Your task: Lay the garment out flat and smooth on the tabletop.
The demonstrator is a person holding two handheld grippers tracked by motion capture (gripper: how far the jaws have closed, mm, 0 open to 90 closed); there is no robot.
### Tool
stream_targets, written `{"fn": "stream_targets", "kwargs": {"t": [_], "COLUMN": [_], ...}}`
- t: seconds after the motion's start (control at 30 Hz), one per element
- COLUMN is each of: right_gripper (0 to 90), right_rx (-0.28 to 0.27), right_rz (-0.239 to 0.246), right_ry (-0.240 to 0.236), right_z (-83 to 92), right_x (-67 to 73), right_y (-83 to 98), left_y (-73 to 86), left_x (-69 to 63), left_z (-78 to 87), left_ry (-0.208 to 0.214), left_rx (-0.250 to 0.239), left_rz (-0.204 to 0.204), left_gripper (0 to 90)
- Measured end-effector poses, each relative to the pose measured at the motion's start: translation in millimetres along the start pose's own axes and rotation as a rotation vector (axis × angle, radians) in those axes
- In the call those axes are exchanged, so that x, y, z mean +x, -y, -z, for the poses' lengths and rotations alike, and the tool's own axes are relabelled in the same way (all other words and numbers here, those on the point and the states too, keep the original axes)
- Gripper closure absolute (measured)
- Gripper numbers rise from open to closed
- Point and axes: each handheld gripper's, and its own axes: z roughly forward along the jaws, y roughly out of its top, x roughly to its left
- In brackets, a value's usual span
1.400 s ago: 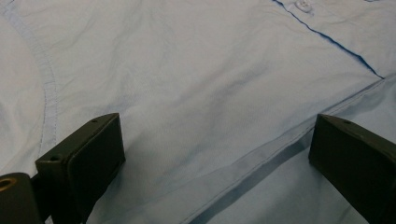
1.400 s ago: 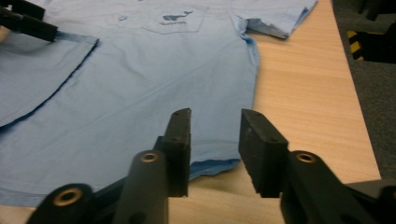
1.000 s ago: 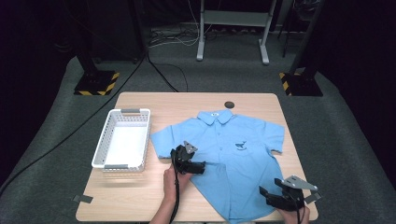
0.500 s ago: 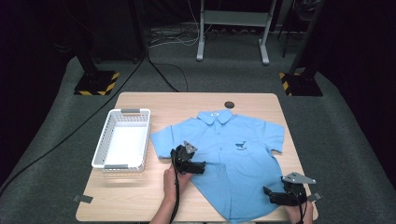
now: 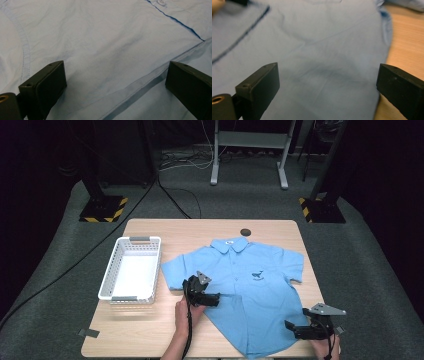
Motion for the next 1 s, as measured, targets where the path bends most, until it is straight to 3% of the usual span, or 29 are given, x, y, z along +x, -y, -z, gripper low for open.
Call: {"fn": "stream_targets", "kwargs": {"t": [0.03,0.07,0.13,0.27,0.47,0.63,0.77,0.83,0.93,1.0], "right_gripper": [4.4,4.7,4.0,2.6,0.8,0.0,0.0,0.0,0.0,0.0], "right_rx": [-0.02,-0.021,0.007,0.048,0.089,0.111,0.114,0.112,0.115,0.115], "right_rz": [-0.019,-0.017,0.009,0.012,0.061,0.095,0.095,0.089,0.091,0.09], "right_ry": [0.001,0.034,0.084,0.092,0.112,0.146,0.153,0.159,0.172,0.174], "right_z": [2.1,3.1,2.4,-1.3,-7.7,-11.6,-12.5,-12.9,-14.0,-14.0], "right_x": [-2.9,-4.4,-6.9,-11.9,-9.0,-5.8,-5.9,-6.9,-7.0,-7.1], "right_y": [0.7,0.8,-0.1,-2.7,-5.9,-7.3,-7.9,-8.4,-9.1,-9.1], "left_y": [0.0,0.1,0.3,0.5,0.7,0.1,-5.1,-9.5,-15.3,-18.1], "left_x": [-0.2,-0.7,-1.3,-2.8,-3.4,-6.0,-19.9,-27.7,-41.7,-52.5], "left_z": [0.2,0.3,0.6,1.3,1.5,10.0,15.7,14.0,6.5,0.1], "left_ry": [-0.002,-0.004,-0.006,0.002,0.004,-0.001,0.019,0.05,0.083,0.09], "left_rx": [0.0,-0.002,-0.004,-0.005,-0.007,-0.05,-0.089,-0.092,-0.077,-0.055], "left_rz": [-0.004,-0.008,-0.014,-0.032,-0.037,-0.037,-0.045,-0.028,-0.029,-0.052], "left_gripper": [2.9,2.9,2.9,2.8,2.4,2.5,3.0,3.0,3.2,3.3]}}
